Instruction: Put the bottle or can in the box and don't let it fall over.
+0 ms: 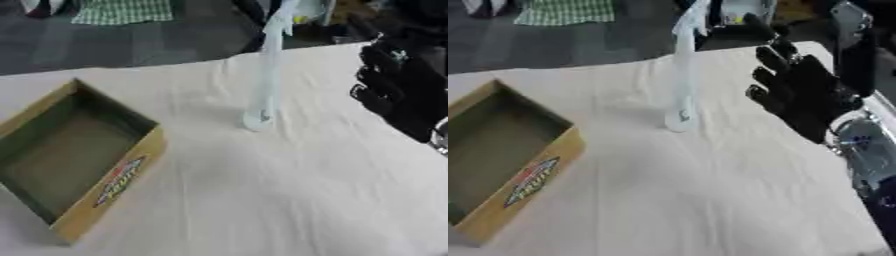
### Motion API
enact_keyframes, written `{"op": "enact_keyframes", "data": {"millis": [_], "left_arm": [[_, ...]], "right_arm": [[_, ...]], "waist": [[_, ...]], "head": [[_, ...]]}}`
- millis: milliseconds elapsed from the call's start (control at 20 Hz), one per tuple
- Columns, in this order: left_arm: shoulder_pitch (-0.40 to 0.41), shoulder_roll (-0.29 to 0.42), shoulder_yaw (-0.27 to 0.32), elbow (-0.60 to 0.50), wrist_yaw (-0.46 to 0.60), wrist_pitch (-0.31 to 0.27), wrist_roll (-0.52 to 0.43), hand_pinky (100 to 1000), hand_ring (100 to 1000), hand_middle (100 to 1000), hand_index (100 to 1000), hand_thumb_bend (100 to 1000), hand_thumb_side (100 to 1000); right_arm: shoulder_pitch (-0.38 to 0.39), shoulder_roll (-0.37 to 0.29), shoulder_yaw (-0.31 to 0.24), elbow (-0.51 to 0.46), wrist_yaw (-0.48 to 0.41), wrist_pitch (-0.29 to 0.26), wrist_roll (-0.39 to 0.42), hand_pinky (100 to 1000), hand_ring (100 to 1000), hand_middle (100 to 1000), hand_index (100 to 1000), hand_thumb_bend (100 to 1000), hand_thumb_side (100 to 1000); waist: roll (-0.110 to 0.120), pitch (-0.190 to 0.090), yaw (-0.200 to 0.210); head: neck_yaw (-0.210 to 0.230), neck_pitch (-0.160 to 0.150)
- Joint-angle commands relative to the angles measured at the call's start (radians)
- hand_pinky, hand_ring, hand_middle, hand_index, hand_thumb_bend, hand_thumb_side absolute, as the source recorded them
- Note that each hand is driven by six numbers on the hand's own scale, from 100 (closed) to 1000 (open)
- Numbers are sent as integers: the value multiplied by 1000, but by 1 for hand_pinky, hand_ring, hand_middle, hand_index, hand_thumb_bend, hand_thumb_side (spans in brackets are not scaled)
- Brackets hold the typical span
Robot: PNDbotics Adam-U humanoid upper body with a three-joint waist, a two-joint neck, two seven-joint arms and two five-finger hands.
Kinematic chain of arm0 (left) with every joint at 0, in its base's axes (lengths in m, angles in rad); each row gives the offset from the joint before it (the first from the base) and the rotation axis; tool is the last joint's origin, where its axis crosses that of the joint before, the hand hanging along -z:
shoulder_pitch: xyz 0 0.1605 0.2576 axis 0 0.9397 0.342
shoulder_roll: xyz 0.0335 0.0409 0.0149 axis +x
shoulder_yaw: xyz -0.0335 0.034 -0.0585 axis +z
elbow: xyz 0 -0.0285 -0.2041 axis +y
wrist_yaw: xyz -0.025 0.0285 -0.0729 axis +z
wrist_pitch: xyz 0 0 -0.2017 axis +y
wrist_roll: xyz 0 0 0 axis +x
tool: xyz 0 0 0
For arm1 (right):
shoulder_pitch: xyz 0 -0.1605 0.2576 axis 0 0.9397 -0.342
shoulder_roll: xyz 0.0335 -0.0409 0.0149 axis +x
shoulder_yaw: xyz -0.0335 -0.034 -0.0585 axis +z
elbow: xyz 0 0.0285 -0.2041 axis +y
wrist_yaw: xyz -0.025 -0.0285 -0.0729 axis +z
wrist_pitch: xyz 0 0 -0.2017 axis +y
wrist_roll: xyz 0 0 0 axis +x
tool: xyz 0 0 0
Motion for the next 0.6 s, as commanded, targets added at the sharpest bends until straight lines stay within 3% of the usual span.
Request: {"op": "enact_keyframes", "data": {"millis": [50,600], "left_arm": [[-3,31,3,-21,2,0,-1,1000,722,718,864,256,845],[-4,30,2,-21,3,0,-2,1000,722,717,865,257,845]], "right_arm": [[-16,-9,-6,-18,-51,28,-42,100,153,271,1000,195,875],[-44,-5,-11,-18,-227,89,-144,100,142,261,1000,221,890]], "waist": [[-1,-25,-2],[2,-22,-2]], "head": [[2,-9],[1,-14]]}}
